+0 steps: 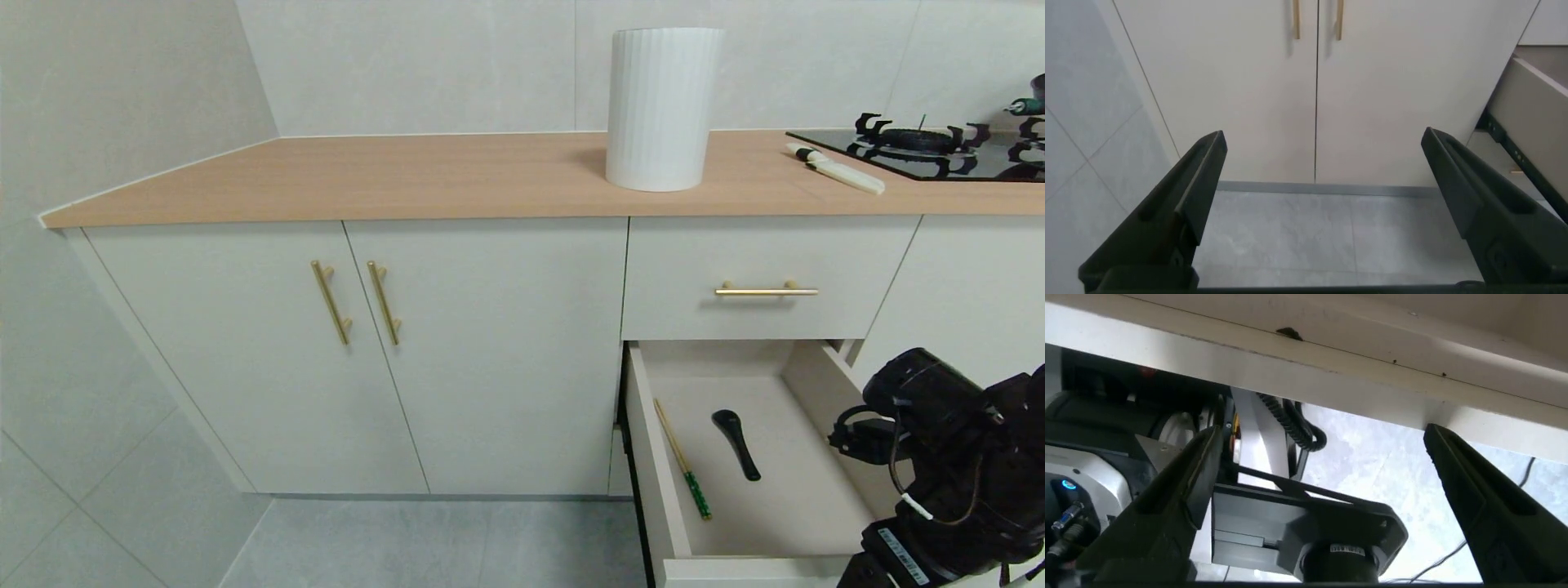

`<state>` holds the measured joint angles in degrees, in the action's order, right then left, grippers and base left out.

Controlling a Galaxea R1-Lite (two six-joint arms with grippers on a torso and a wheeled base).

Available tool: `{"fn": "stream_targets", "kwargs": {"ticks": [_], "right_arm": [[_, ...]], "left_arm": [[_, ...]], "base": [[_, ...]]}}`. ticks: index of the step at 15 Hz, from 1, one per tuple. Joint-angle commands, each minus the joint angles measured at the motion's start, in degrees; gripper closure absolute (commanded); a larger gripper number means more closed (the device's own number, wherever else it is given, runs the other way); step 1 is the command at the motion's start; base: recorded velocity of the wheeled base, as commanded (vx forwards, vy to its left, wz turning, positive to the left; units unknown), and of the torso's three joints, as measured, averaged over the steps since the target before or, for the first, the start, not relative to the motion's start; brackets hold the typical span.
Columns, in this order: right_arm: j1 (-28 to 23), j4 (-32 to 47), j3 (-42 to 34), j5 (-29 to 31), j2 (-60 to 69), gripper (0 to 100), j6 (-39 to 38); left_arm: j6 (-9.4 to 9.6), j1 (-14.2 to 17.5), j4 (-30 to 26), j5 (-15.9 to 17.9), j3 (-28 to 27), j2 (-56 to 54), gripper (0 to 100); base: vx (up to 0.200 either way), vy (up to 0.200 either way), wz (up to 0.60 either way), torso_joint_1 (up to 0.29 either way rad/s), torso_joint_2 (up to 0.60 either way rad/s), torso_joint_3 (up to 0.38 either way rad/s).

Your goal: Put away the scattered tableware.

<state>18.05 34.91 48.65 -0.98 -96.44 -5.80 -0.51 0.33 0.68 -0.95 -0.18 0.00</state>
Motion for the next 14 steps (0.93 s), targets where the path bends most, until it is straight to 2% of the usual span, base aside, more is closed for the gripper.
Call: {"fn": "stream_targets", "kwargs": {"ticks": [1, 5, 7, 9, 14], "right_arm": [[-0.04, 0.33, 0.48, 0.01, -1.03, 0, 0.0], [0.4, 2.18, -0.05, -0.26, 9.16, 0, 1.5], [1.28, 7.19, 1.62, -0.08, 10.66, 0, 1.41], [2.86, 9.91, 2.76, -0.17, 9.34, 0, 1.06], [2.42, 9.82, 2.85, -0.08, -0.06, 0, 0.44]], "left_arm": [[0.07, 0.11, 0.02, -0.02, 0.01, 0.0, 0], [-0.02, 0.02, 0.02, -0.02, 0.01, 0.0, 0], [-0.02, 0.02, 0.02, -0.02, 0.01, 0.0, 0], [-0.02, 0.02, 0.02, -0.02, 0.01, 0.0, 0], [0.07, 0.02, 0.02, -0.02, 0.01, 0.0, 0]], "base": [[0.0, 0.0, 0.0, 0.0, 0.0, 0.0], [0.0, 0.0, 0.0, 0.0, 0.0, 0.0], [0.0, 0.0, 0.0, 0.0, 0.0, 0.0], [0.0, 0.0, 0.0, 0.0, 0.0, 0.0], [0.0, 0.0, 0.0, 0.0, 0.0, 0.0]]}}
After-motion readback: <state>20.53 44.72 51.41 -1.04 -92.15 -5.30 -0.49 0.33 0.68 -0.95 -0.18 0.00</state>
